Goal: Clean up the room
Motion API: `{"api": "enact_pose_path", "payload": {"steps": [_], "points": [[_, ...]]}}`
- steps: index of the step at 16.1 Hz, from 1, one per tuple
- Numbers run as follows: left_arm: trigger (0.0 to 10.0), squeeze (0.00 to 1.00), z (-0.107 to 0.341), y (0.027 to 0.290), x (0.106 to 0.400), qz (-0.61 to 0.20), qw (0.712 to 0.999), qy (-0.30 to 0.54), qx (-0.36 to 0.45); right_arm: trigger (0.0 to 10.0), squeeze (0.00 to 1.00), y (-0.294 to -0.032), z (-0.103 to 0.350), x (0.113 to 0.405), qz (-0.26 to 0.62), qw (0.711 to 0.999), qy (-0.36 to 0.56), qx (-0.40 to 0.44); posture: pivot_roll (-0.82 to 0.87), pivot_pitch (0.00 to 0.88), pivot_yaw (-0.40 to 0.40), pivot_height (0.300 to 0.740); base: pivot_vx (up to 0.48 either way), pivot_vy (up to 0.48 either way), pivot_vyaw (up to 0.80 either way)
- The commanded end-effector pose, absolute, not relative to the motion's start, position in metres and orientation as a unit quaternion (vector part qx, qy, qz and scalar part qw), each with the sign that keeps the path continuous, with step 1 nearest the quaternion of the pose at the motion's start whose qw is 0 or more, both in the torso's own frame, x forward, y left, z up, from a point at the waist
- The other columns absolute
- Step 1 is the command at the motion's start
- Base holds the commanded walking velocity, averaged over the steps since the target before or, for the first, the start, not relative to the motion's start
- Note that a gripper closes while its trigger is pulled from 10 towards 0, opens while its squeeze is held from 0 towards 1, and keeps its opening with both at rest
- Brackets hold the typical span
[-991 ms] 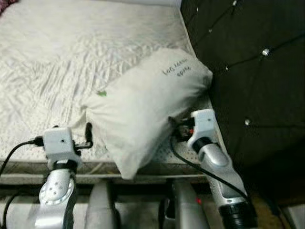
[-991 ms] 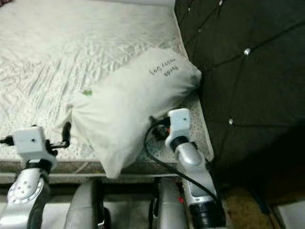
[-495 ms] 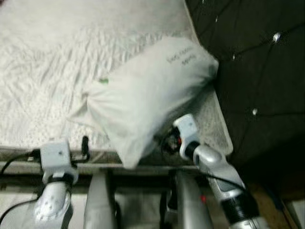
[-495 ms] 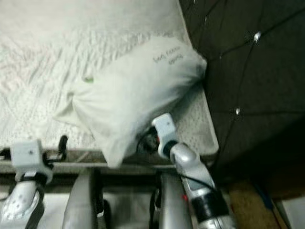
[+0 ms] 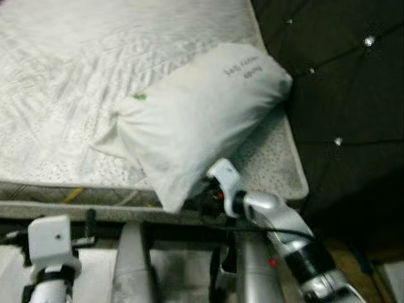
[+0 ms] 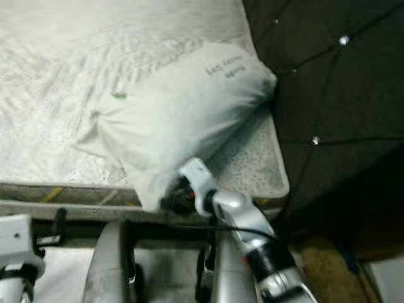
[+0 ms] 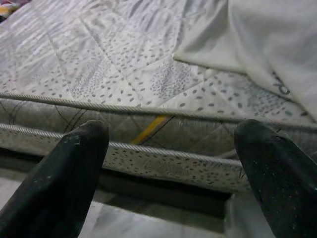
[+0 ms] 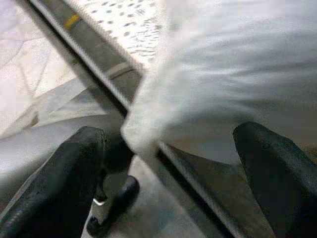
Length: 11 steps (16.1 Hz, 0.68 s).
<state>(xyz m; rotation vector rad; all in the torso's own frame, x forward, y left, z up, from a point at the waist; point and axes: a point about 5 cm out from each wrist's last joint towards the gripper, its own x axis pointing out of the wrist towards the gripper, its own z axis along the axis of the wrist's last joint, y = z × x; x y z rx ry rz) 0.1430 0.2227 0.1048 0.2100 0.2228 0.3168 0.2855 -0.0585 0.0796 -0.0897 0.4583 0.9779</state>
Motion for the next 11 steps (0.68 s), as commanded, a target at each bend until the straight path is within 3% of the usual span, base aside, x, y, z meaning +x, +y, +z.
{"api": "enact_pose_path", "payload": {"steps": [1, 3, 6, 11], "points": [[10.0, 0.0, 0.111, 0.226, 0.141, 0.169, 0.974, 0.101, 0.114, 10.0, 0.0, -0.049, 0.076, 0.284, 0.478, 0.848, 0.225, -0.042, 0.24, 0.181, -0.107, 0.566, 0.0, 0.0, 0.0], [10.0, 0.0, 0.114, 0.225, 0.143, 0.17, 0.974, 0.095, 0.114, 10.0, 0.0, -0.04, 0.076, 0.291, 0.455, 0.863, 0.219, -0.025, 0.25, 0.182, -0.106, 0.561, 0.0, 0.0, 0.0], [10.0, 0.0, 0.121, 0.224, 0.153, 0.169, 0.976, 0.08, 0.111, 10.0, 0.0, -0.033, 0.072, 0.29, 0.449, 0.862, 0.233, -0.022, 0.24, 0.187, -0.099, 0.541, 0.0, 0.0, 0.0], [10.0, 0.0, 0.122, 0.217, 0.175, 0.156, 0.98, 0.068, 0.101, 10.0, 0.0, -0.047, 0.073, 0.297, 0.415, 0.877, 0.239, -0.026, 0.19, 0.172, -0.098, 0.541, 0.0, 0.0, 0.0]]}}
